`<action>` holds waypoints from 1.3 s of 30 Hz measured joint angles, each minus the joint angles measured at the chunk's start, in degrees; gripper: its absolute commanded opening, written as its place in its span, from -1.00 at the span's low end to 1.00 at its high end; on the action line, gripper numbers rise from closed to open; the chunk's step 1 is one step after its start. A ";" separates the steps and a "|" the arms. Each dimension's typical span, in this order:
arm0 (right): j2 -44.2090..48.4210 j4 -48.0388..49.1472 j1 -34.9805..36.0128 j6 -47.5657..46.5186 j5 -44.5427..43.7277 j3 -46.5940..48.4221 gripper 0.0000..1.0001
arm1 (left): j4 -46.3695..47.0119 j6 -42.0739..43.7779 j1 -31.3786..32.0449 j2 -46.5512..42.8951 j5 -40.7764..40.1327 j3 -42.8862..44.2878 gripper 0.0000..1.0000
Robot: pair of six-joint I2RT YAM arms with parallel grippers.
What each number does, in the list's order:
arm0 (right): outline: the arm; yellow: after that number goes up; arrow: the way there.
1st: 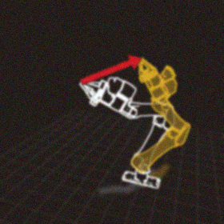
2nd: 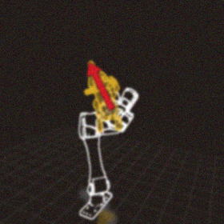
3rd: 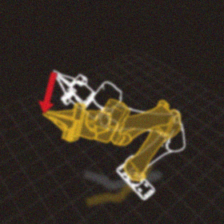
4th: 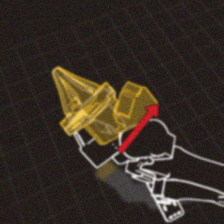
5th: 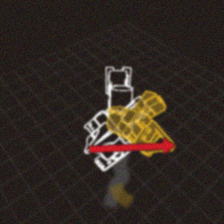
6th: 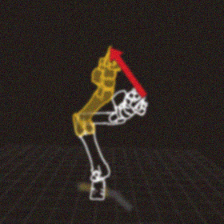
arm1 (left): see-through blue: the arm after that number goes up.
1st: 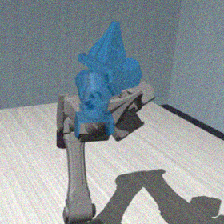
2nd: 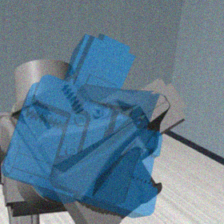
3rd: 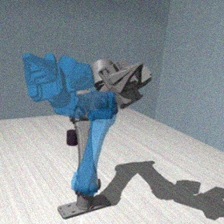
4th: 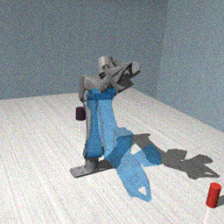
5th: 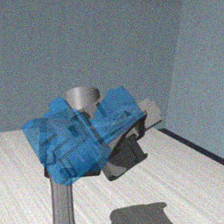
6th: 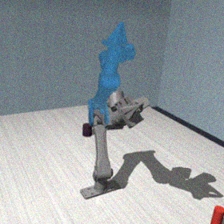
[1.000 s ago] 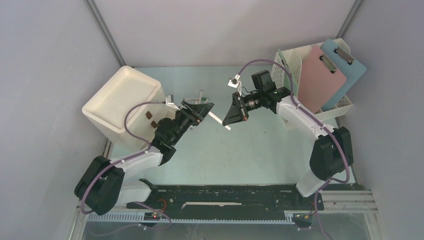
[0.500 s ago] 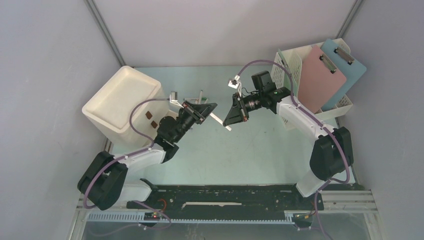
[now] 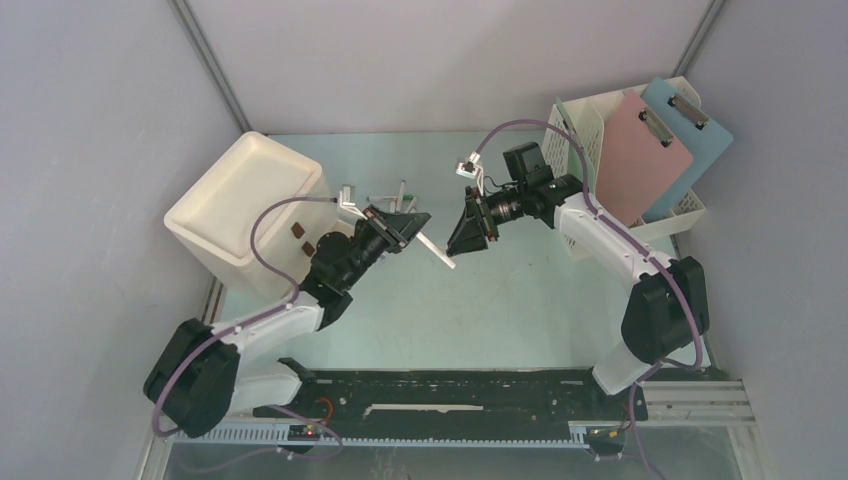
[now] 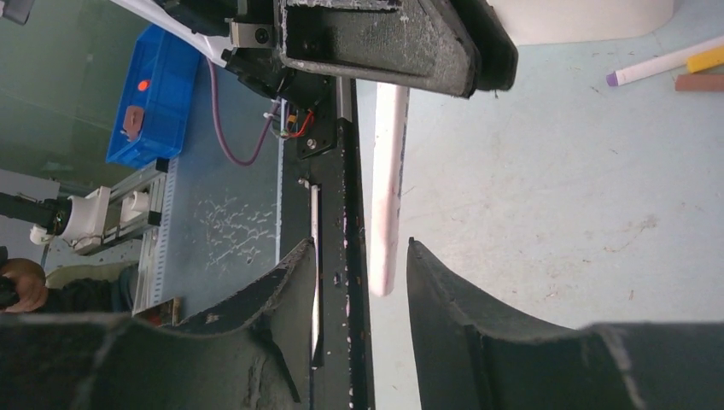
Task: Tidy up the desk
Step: Place the stationery in the drawer.
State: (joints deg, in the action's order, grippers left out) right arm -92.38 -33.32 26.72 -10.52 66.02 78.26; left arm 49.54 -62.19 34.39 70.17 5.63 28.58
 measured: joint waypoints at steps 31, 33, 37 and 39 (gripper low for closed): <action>0.76 -1.62 0.00 -2.64 -2.12 0.00 0.04 | -66.77 44.13 0.04 -16.44 -44.33 14.08 -0.95; 0.76 -1.64 0.00 -2.64 -2.19 0.00 0.04 | -67.47 45.48 0.04 -15.67 -46.27 14.67 -0.92; 0.76 -1.64 0.00 -2.64 -2.54 0.00 0.04 | -68.63 48.04 0.04 -13.84 -50.10 15.50 -0.91; 0.76 -1.64 0.00 -2.67 -2.54 0.00 0.04 | -69.46 49.31 0.04 -12.76 -52.26 15.89 -0.91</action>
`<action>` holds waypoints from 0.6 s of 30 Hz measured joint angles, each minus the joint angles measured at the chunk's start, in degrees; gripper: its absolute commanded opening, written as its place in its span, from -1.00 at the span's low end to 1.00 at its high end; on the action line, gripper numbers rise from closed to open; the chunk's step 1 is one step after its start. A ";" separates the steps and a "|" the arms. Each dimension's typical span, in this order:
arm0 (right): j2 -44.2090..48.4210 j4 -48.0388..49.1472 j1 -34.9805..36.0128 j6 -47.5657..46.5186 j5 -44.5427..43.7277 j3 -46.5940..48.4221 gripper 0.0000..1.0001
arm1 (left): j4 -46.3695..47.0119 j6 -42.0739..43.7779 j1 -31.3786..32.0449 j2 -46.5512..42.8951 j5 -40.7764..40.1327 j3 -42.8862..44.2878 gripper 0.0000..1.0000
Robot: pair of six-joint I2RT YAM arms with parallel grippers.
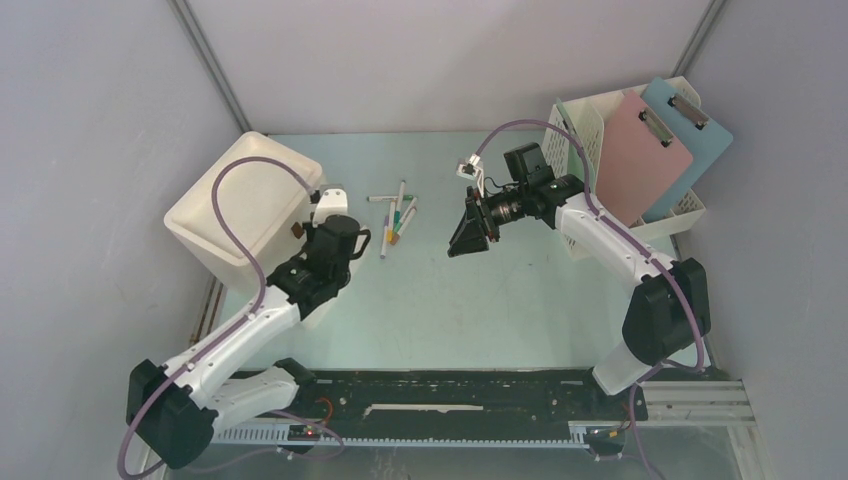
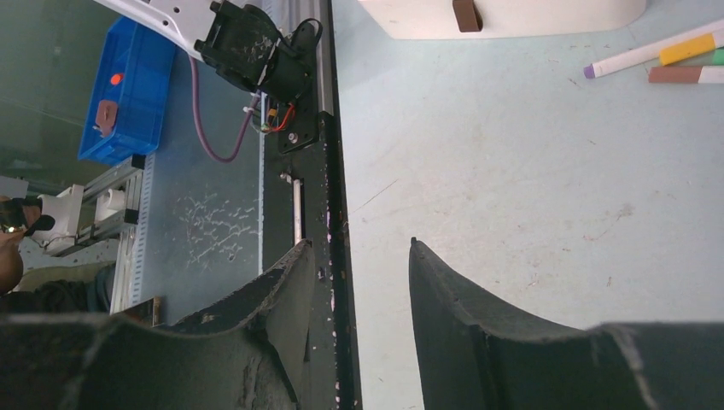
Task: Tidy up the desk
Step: Place the stationery in the drawer.
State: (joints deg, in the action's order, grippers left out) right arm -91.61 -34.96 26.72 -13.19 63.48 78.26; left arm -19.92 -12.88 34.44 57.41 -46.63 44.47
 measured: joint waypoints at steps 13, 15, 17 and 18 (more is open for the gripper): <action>0.00 0.00 0.00 0.00 0.00 0.00 0.04 | -2.84 5.86 0.00 8.26 -10.99 2.05 -0.11; 0.00 0.00 0.00 0.00 0.00 0.00 0.04 | -3.61 6.03 0.00 9.60 -12.17 2.62 0.01; 0.00 0.02 0.00 0.00 0.00 0.00 0.05 | -4.57 5.88 0.00 10.62 -12.98 3.52 0.13; 0.00 0.02 0.00 0.00 0.00 0.00 0.05 | -4.92 5.88 0.00 10.88 -13.11 3.98 0.18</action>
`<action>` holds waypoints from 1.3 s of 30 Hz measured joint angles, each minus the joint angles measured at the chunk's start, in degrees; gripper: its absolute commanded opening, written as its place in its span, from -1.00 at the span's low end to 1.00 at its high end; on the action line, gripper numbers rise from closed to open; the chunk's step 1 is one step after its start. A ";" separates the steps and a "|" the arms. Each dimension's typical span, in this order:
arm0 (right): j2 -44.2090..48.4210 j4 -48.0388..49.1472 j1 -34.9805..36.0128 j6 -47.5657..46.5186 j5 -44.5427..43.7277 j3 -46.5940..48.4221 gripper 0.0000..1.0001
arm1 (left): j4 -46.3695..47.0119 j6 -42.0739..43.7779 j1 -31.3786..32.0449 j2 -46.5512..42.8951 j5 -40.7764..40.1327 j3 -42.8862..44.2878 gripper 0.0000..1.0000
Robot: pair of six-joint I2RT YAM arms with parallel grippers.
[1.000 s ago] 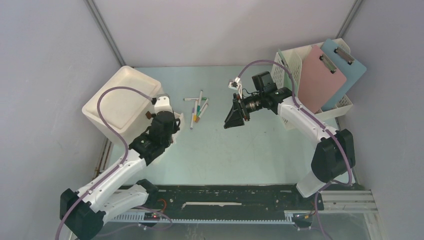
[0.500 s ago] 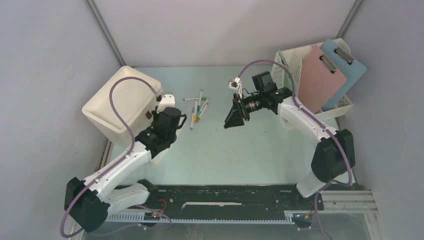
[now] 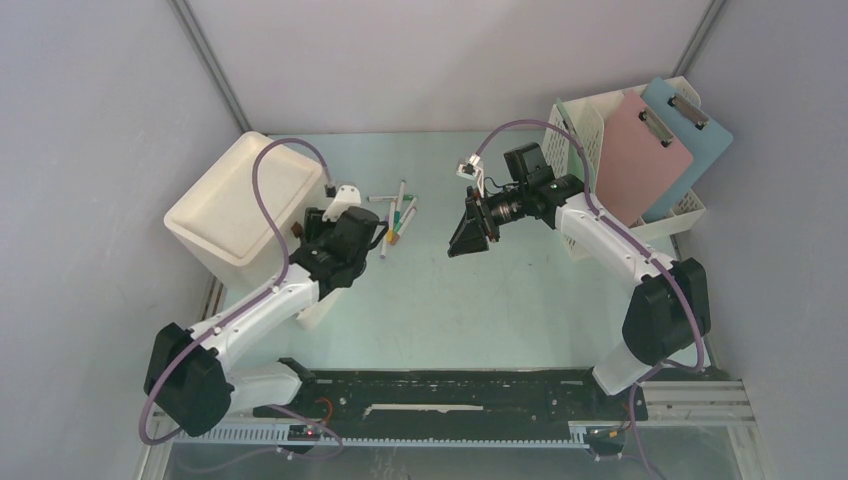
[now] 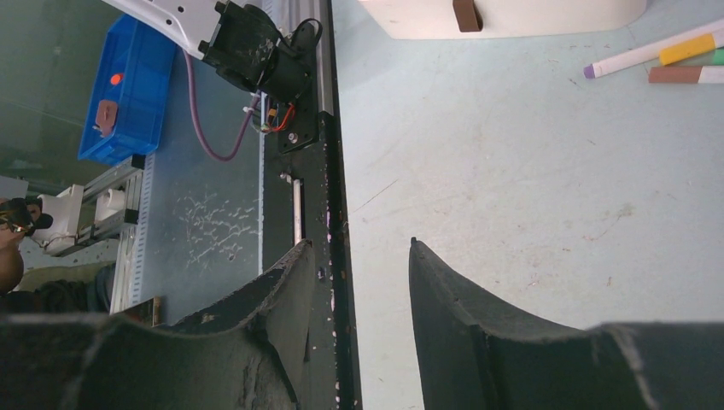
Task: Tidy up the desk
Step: Place the stationery in the drawer.
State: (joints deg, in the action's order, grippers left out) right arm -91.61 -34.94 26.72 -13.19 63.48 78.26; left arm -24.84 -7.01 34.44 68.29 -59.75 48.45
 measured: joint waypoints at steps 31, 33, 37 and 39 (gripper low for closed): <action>0.00 -0.07 -0.02 -0.46 -0.13 0.00 0.05 | 16.06 -9.92 -0.17 -8.57 36.59 -6.47 1.00; 0.00 -0.09 -0.07 -0.48 -0.15 0.00 0.04 | 16.85 -10.51 -0.17 -6.73 37.99 -6.38 1.00; 0.00 -0.13 -0.31 -0.59 -0.17 0.00 0.04 | 17.07 -11.26 -0.22 -3.04 39.67 -6.03 1.00; 0.00 -0.17 -0.39 -0.63 -0.17 0.00 0.04 | 17.05 -11.65 -0.24 -1.57 40.52 -5.73 1.00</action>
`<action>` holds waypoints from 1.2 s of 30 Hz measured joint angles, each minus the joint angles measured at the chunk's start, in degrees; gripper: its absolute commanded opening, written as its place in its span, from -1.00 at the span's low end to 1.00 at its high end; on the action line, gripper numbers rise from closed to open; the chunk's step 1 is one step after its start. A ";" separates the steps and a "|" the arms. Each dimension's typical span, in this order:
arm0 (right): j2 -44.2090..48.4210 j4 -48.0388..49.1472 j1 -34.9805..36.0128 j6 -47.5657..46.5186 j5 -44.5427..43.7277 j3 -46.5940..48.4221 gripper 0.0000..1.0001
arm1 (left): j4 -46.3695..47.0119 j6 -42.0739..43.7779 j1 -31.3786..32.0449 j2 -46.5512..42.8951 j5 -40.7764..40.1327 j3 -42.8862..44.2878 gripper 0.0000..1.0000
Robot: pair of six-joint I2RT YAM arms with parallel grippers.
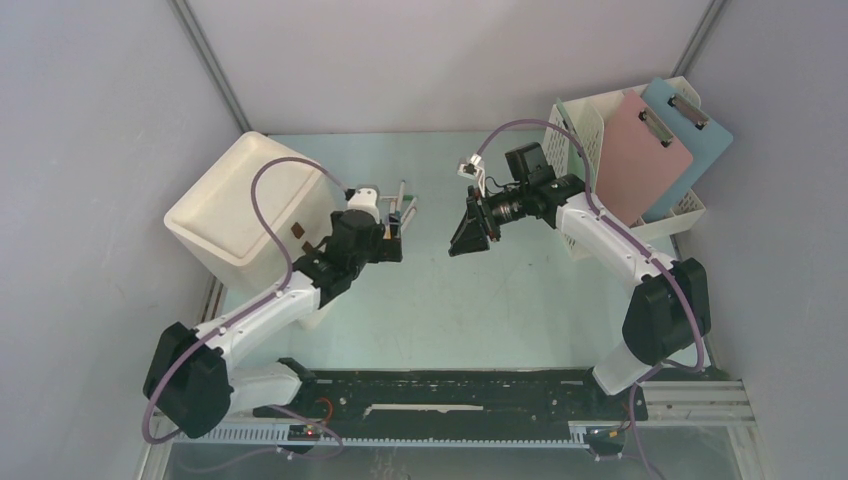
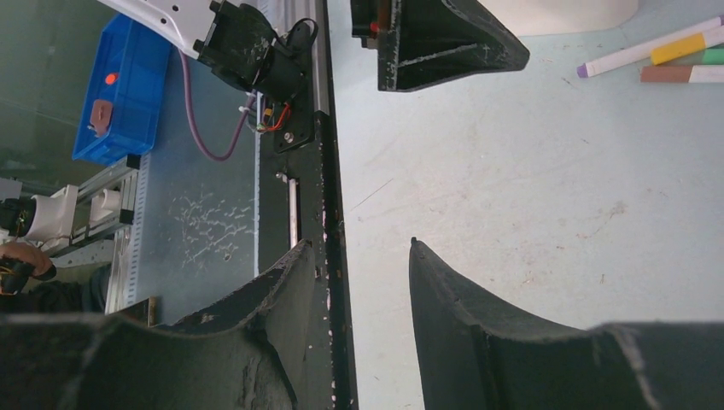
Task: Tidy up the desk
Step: Place the stationery in the drawer, then pick up the stationery from the center of the board.
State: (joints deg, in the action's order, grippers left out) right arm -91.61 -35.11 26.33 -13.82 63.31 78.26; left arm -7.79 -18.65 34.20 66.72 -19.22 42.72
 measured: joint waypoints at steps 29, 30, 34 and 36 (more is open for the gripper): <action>-2.27 4.76 -1.25 10.56 -24.83 0.00 0.12 | -5.75 -0.04 -0.20 28.65 -2.08 18.01 0.35; -2.73 5.14 -1.25 11.47 -27.08 0.00 0.13 | -5.90 0.17 -0.20 29.35 -2.25 18.51 0.30; -3.45 5.81 -1.36 13.38 -32.79 0.00 0.13 | -6.54 0.76 -0.31 31.87 -3.89 20.00 0.24; -3.45 6.21 -1.44 13.84 -34.36 0.00 0.13 | -6.62 0.96 -0.55 32.68 -4.61 20.22 0.18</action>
State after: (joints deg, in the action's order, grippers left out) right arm -95.07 -28.91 24.88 0.01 28.95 78.26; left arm -14.41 -17.69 33.65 99.39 -23.83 62.94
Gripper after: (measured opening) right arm 0.564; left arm 0.623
